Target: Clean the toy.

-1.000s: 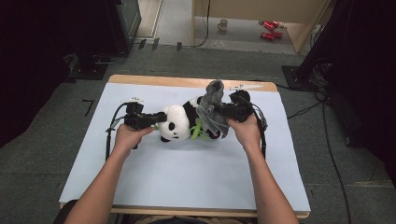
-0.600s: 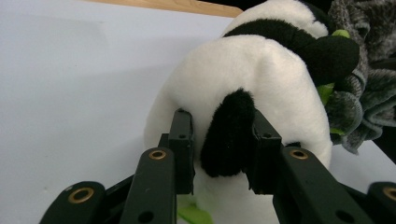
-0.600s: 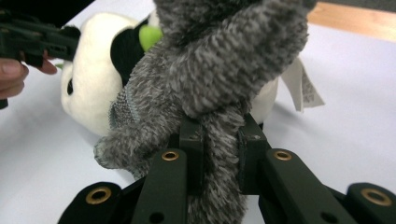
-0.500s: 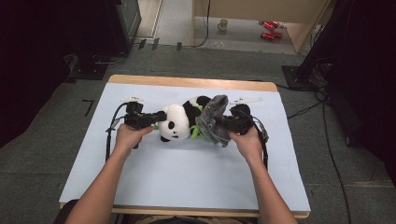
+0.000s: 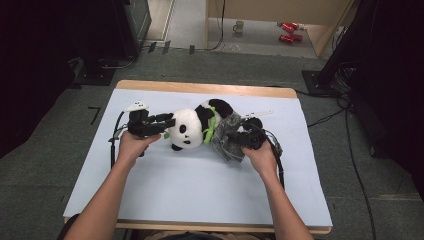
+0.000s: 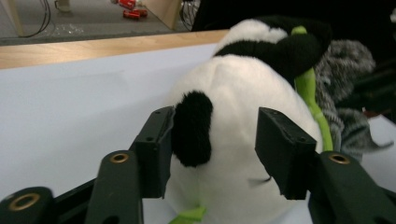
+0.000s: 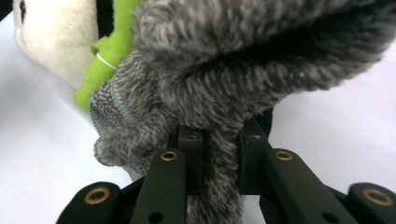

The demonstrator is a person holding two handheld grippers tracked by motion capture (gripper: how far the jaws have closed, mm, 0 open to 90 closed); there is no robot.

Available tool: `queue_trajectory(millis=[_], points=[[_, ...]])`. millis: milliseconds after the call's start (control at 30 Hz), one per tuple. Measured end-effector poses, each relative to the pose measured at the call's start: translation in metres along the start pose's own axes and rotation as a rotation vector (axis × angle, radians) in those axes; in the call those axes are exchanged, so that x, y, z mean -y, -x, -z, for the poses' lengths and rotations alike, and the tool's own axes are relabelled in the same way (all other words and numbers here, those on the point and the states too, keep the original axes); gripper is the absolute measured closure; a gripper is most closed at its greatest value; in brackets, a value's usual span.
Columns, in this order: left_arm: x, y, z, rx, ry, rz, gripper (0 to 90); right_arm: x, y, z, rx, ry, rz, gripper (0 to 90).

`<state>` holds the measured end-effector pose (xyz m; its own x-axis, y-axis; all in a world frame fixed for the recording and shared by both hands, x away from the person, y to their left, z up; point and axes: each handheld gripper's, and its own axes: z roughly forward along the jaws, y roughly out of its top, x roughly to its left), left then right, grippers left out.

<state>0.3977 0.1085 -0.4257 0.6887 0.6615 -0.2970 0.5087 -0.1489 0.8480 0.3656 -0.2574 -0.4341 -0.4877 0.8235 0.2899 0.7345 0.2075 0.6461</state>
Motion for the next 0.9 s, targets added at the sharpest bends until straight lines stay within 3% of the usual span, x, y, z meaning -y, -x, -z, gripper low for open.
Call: queue_trajectory(millis=[100, 233, 400, 533, 667, 767, 833, 900], points=[[0.005, 0.002, -0.004, -0.005, -0.062, -0.055, 37.0, 0.0, 0.003, -0.006, -0.008, 0.0, -0.01, 76.8], [0.011, 0.001, -0.002, 0.031, -0.091, -0.018, 34.9, -0.001, 0.005, -0.007, -0.016, -0.002, -0.015, 76.8], [0.024, 0.002, -0.007, 0.05, -0.144, -0.044, 33.5, -0.002, 0.006, -0.007, -0.018, -0.006, -0.016, 76.7], [0.027, 0.004, -0.016, 0.043, -0.117, -0.073, 28.0, -0.002, 0.006, -0.007, -0.015, -0.006, -0.01, 76.7], [0.03, 0.001, -0.028, 0.029, -0.096, -0.061, 18.3, -0.002, 0.008, -0.006, -0.012, -0.003, -0.012, 76.6], [0.031, 0.001, -0.033, 0.039, -0.08, -0.034, 21.4, -0.002, 0.008, -0.005, -0.007, 0.006, -0.014, 76.6], [0.03, 0.003, -0.032, 0.019, -0.079, -0.044, 35.3, -0.003, 0.009, -0.002, -0.015, 0.016, -0.023, 76.4], [0.028, 0.004, -0.03, 0.017, -0.092, -0.019, 47.1, -0.005, 0.01, 0.001, -0.02, 0.027, -0.025, 76.4]])
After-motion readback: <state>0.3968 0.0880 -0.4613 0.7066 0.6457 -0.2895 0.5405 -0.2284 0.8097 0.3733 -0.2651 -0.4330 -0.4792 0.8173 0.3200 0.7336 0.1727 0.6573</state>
